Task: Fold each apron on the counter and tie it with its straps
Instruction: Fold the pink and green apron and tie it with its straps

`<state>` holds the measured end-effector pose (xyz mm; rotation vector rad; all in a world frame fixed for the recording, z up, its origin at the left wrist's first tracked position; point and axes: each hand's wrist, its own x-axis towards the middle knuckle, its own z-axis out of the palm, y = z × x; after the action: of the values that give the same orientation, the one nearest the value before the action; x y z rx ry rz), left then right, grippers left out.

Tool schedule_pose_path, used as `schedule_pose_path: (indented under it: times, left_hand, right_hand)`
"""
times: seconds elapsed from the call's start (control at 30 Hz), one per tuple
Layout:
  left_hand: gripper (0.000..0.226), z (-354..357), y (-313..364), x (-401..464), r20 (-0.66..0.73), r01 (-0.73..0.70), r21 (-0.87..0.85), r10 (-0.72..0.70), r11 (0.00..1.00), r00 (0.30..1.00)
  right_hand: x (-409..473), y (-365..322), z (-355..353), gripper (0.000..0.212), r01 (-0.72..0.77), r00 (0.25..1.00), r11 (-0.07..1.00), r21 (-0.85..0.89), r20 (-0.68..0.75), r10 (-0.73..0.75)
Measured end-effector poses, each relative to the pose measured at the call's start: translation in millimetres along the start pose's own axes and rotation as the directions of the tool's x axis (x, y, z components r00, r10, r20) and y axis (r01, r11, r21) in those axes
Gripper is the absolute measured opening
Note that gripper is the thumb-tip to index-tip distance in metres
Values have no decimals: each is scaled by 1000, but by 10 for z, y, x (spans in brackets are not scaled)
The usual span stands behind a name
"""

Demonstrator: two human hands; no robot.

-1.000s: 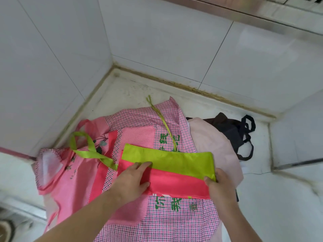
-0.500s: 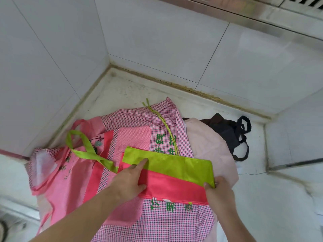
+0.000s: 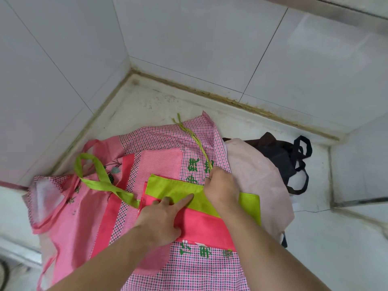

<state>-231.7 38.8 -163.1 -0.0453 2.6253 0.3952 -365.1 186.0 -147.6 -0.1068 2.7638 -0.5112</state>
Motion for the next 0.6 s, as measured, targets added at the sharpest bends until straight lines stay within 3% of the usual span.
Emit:
schedule_pose_path:
  times: [0.17,0.23,0.33,0.4,0.6]
  left_hand:
    - [100,-2,-11,15,22,10,-11,-10,1000,1000]
    - [99,-18,-10,14,35,12,-17,-11,1000,999]
    - [99,-33,-8,12,46,4,-9,-4,1000,999]
    - [99,-26,-14,13,41,2,2,-2,1000,999]
    - [98,-11,-4,12,46,4,4,-4,1000,999]
  right_hand:
    - [114,85,43,32,-36,999,999,-25,-23,35]
    - [119,125,49,21,-13,1000,998,-69,-3,13]
    - [128,151,44,3,31,995,999,7,-90,-30]
    - [117,145,34,3,43,989,998,40,-146,-37]
    - [133,183,-24,10,-31,988,974,225,-139,64]
